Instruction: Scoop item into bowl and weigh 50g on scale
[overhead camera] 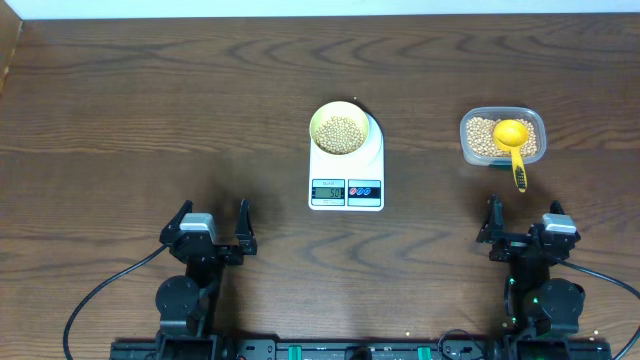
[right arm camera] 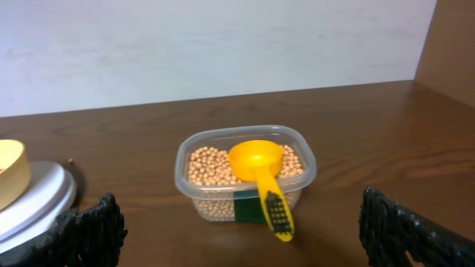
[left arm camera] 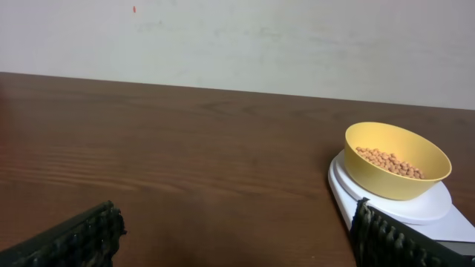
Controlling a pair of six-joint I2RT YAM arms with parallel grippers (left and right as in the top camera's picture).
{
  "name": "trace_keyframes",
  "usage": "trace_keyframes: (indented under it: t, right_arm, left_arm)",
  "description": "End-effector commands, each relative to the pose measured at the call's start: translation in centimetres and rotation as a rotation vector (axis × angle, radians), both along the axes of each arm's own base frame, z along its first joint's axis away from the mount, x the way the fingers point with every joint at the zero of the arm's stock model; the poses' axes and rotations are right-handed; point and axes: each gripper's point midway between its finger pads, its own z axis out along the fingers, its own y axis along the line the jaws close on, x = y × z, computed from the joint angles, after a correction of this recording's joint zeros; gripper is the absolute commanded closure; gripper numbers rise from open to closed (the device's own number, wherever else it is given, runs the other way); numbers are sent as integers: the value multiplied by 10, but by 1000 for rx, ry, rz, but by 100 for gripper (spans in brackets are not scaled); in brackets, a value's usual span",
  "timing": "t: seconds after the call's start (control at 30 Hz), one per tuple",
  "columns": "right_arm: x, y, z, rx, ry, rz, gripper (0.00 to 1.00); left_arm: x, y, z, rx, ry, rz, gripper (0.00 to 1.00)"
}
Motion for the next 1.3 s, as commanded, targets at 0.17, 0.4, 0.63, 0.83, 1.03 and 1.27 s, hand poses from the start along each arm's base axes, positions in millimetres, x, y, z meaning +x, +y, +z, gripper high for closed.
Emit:
trace_keyframes:
  t: [0.17,0.4,0.63,0.83,1.03,1.27]
  right_arm:
    - [-2,-12,0,-16,0,-47,1]
    - [-2,-12,0,-16,0,-47,1]
    - [-1,-10,0,-46,4,-33,1]
    - [-1,-6,0,-73,7,-10,1]
    - [0,-2,-1,-70,11,16,1]
    - [0,-2,-1,-70,10,16,1]
  left_arm:
    - [-1,0,-16,10,52,-6,0]
    - [-1,0,-16,10,52,-6,0]
    - [-1,0,-16,10,52,-6,0]
    - [-1,0,-16,10,53,-6,0]
    - [-1,0,-16,10,53,-6,0]
    - [-1,0,-16,10,53,-6,0]
